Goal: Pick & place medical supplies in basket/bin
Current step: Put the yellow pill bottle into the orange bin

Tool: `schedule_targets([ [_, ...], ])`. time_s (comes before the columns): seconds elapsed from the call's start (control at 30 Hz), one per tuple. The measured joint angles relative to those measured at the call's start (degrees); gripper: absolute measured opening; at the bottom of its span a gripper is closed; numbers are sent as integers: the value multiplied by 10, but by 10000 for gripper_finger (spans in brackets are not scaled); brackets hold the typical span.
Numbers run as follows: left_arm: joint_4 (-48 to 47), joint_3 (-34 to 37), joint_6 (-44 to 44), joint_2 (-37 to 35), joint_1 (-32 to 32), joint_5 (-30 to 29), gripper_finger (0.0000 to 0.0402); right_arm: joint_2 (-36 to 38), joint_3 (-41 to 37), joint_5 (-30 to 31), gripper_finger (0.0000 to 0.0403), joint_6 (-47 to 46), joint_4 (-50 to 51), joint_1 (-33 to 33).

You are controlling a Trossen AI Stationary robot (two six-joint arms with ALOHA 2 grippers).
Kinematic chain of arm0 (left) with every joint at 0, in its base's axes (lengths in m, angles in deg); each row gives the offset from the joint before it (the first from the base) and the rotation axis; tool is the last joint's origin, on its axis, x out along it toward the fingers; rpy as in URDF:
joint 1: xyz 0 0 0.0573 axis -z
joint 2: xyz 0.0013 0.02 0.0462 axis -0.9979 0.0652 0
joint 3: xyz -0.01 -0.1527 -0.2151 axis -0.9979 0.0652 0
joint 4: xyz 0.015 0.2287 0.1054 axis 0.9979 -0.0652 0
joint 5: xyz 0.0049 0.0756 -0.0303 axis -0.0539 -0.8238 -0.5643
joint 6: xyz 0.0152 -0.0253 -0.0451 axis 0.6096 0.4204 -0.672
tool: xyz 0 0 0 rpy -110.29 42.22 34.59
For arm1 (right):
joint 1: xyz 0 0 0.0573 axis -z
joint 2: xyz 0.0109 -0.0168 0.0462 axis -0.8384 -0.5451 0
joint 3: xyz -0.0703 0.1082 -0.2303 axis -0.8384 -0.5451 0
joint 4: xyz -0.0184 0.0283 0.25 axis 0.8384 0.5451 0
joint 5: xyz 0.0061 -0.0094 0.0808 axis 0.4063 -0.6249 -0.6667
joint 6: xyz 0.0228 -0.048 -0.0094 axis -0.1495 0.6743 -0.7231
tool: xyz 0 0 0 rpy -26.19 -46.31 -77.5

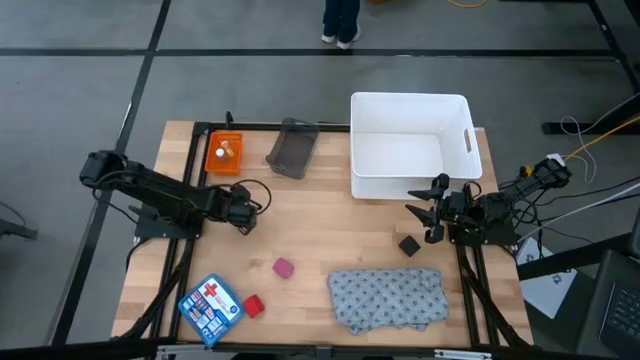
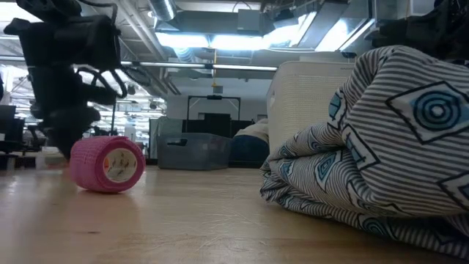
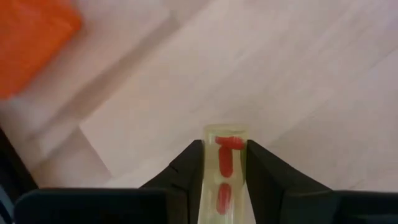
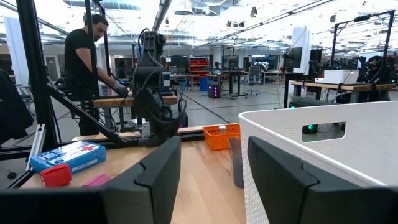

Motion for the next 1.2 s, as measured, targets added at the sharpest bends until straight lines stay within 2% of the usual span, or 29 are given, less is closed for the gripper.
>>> schedule_targets([
  [0.13, 9, -22, 37, -56, 0, -47, 93, 0, 0, 0, 187, 0, 0, 0],
  [0.27, 52, -39, 110, -135, 0, -119, 88, 0, 0, 0, 187, 0, 3, 0],
  [0.47, 169, -39, 278, -259, 0, -251, 89, 0, 0, 0, 187, 0, 5, 0],
  [0.67, 299, -39, 473, -344, 0, -290, 88, 0, 0, 0, 187, 0, 6, 0],
  [0.9, 356, -39, 589, -392, -26, -385, 86, 0, 0, 0, 187, 0, 6, 0],
  [1.0, 360, -39, 604, -406, -56, -381, 86, 0, 0, 0, 187, 0, 6, 0],
  [1.13, 385, -20, 604, -417, -108, -337, 84, 0, 0, 0, 187, 1, 6, 0],
  [1.2, 432, 8, 604, -421, -138, -301, 84, 0, 0, 0, 187, 2, 6, 0],
])
